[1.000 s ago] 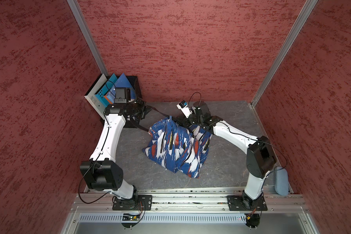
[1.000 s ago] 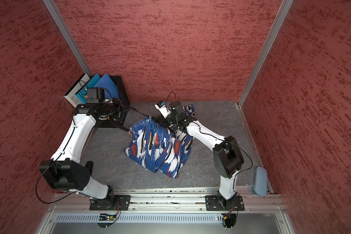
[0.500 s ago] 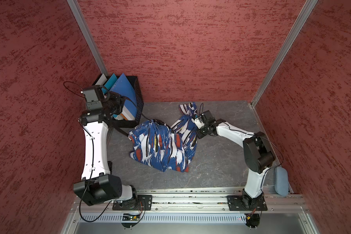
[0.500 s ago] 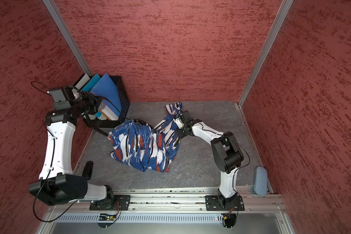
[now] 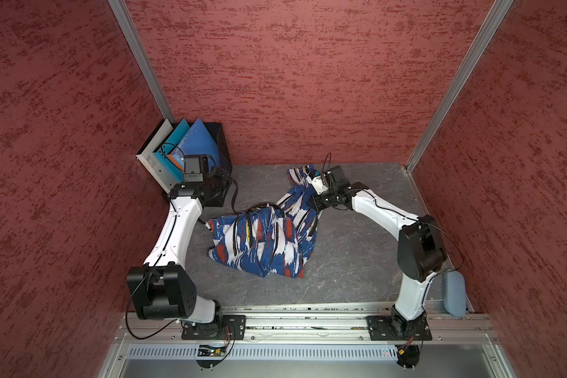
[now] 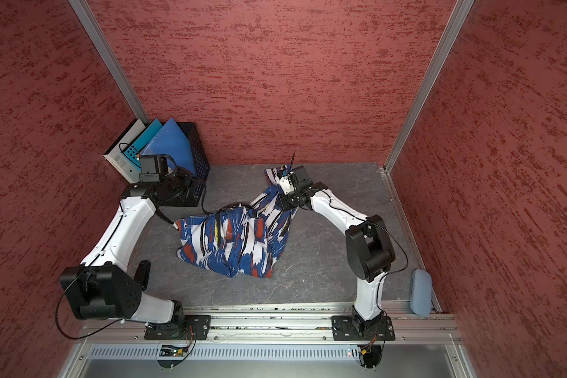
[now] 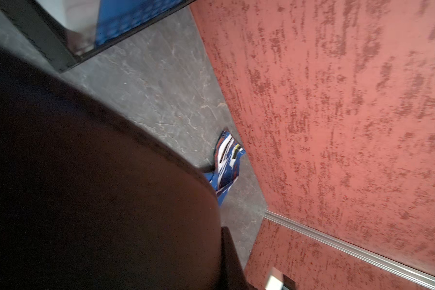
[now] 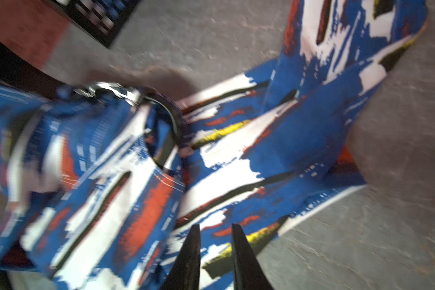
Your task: Remove the belt from the trousers
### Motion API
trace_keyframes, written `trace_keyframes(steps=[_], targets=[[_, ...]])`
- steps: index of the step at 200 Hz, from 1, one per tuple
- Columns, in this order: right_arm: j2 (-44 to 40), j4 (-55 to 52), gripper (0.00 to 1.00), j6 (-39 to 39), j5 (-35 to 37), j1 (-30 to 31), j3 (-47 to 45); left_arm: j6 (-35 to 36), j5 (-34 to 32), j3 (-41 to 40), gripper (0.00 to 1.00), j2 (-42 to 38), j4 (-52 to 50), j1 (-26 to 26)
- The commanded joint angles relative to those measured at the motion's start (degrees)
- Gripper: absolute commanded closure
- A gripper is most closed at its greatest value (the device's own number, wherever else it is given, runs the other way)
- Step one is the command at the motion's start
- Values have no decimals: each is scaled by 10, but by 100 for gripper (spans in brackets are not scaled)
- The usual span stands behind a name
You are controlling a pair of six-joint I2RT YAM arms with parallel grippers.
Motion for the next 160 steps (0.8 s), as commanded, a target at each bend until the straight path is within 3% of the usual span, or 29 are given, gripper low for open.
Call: trace_keyframes(steps=[1,62,89,110,149,160], targets=[[-6,61,76,109,-117,38,8,19,-35,-13,100,4,-10,-16],[128,70,79,157,-251,123,86,20,-50,7,100,10,-34,-22],[180,39,80,173,-251,130,110,18,-53,14,100,10,-37,-25],[245,-59,80,173,-221,127,159,15,-54,19,100,11,-38,-29],[319,-284,83,164,-67,95,222,16,-50,35,100,18,-37,-30],[319,-296,84,183,-58,78,190,16,-44,37,92,21,-32,-31]])
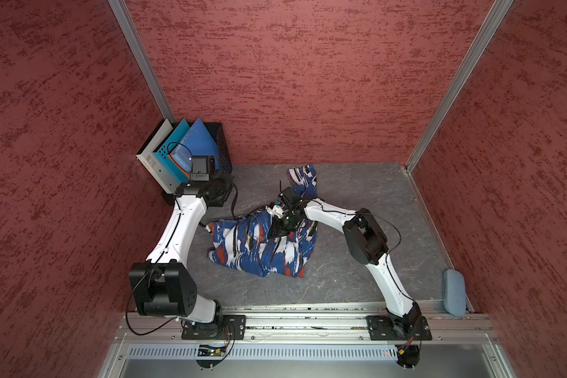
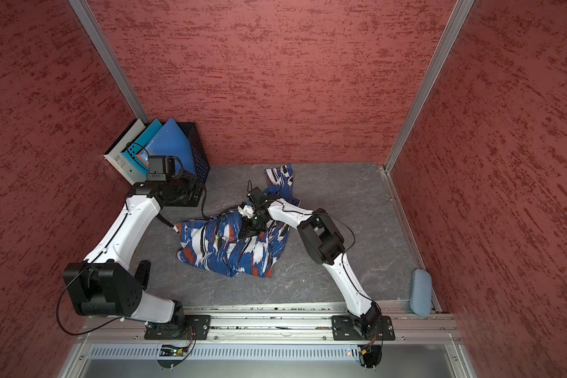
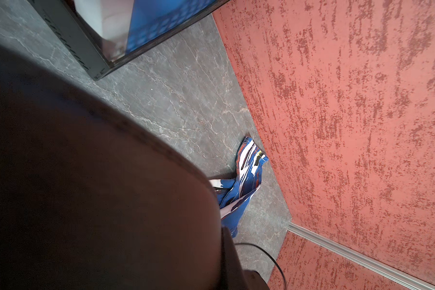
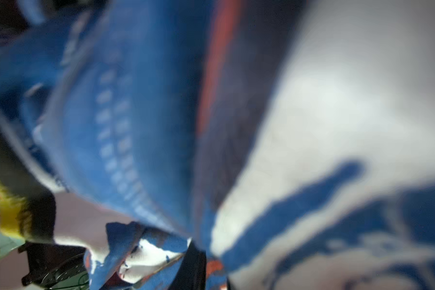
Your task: Remove the belt from the trousers
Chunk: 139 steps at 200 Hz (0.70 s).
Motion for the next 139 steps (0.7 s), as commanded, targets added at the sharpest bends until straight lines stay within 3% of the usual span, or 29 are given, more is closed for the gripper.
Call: trace_keyframes(steps=[1,12,38,66,103,139], targets=[[21,-151,84,20,114,-42,-30,3,12,17,91,12,-1,-6],[6,-153,84,32,123,-56,-72,3,20,19,79,16,1,-7],[-63,-153,84,37,189,-79,-170,17,17,26,71,34,-17,-12],[-109,-162,84,34,241,-99,-219,48,3,20,67,58,-50,-22],[-163,-139,84,61,257,-107,-292,126,-60,50,65,105,-163,-56],[-177,-129,84,72,248,-107,-297,283,-21,138,64,162,-234,-122]])
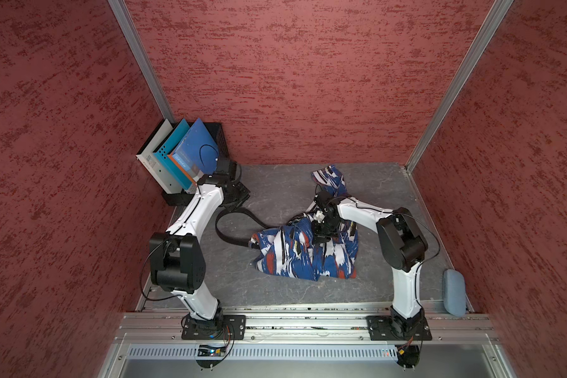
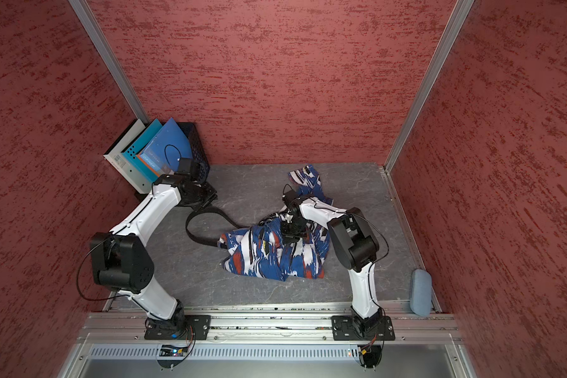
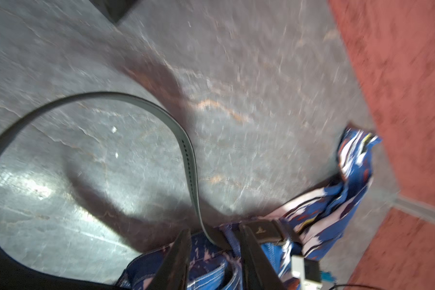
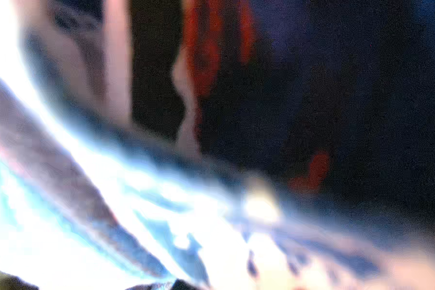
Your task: Remove the belt from the trousers
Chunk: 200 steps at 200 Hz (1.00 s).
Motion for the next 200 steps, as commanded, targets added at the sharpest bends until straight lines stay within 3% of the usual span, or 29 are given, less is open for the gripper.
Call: trace_keyframes(steps=[1,22,60,93,130,150,160,173,200], targets=[[26,-37,84,18,81,-4,-26,126,17,72,64,32,-79,-39],[8,-45,83,13,99,-4,4,108,67,82,66,67,-104,-49],[-1,-128,79,-38,148,-3,154,20,99,-47,67,88,19,-79],[17,-131,72,-132,166,0,285,56,33,-26,67,116,0,-100],[58,-76,70,-307,133,28,318,62,26,-31,67,92,-11,-88],[63,-24,70,-336,97,31,290,43,22,-59,67,69,0,-78],[64,2,70,-358,113,44,275,23,25,-76,66,60,4,-68],[77,16,70,-381,111,53,278,-14,61,-117,65,38,35,-43],[89,55,71,-385,100,60,279,-117,181,-248,67,-25,227,5]])
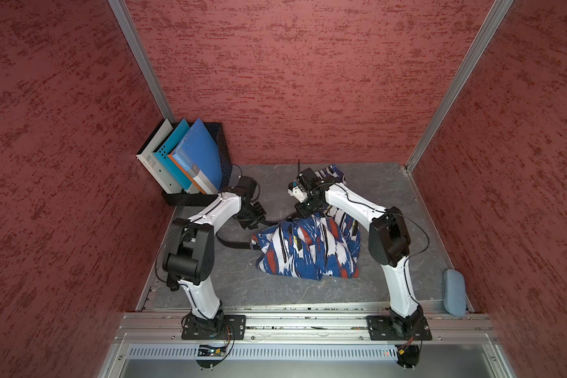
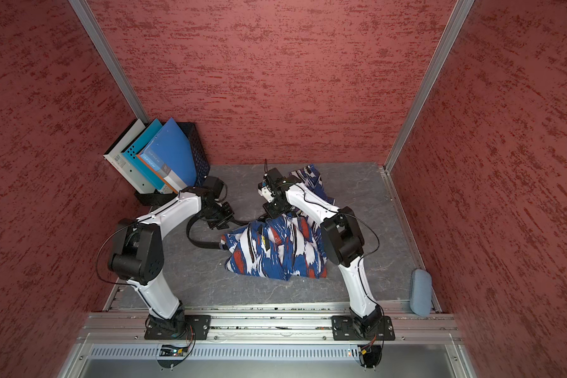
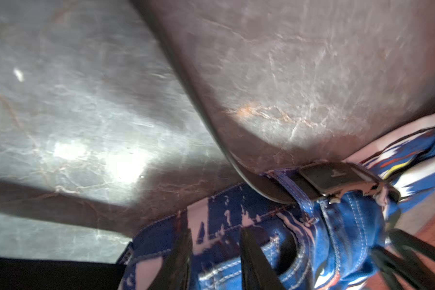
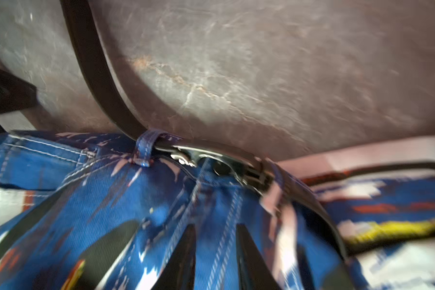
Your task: Remove the belt from the trousers
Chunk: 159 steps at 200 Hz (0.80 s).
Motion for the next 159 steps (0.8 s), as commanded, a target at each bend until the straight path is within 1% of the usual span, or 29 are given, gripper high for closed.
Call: trace_keyframes(steps=[1,12,42,68,91,159], targets=[[2,63,71,-42,-16,8,6,-100,93,-82,67,-41,148,36],[8,70,71,-43,-7,10,14,-105,104,-92,67,-46,164,43],[32,67,71,-49,2,12,52,-75,91,-57,67,-37,103,38],[47,62,70,-59,10,15,60,-70,95,-45,67,-25,93,40],[55,57,70,-66,-12,17,61,-70,102,-37,67,-8,94,43],[67,44,69,-78,-44,23,53,-58,115,-4,66,32,84,50]])
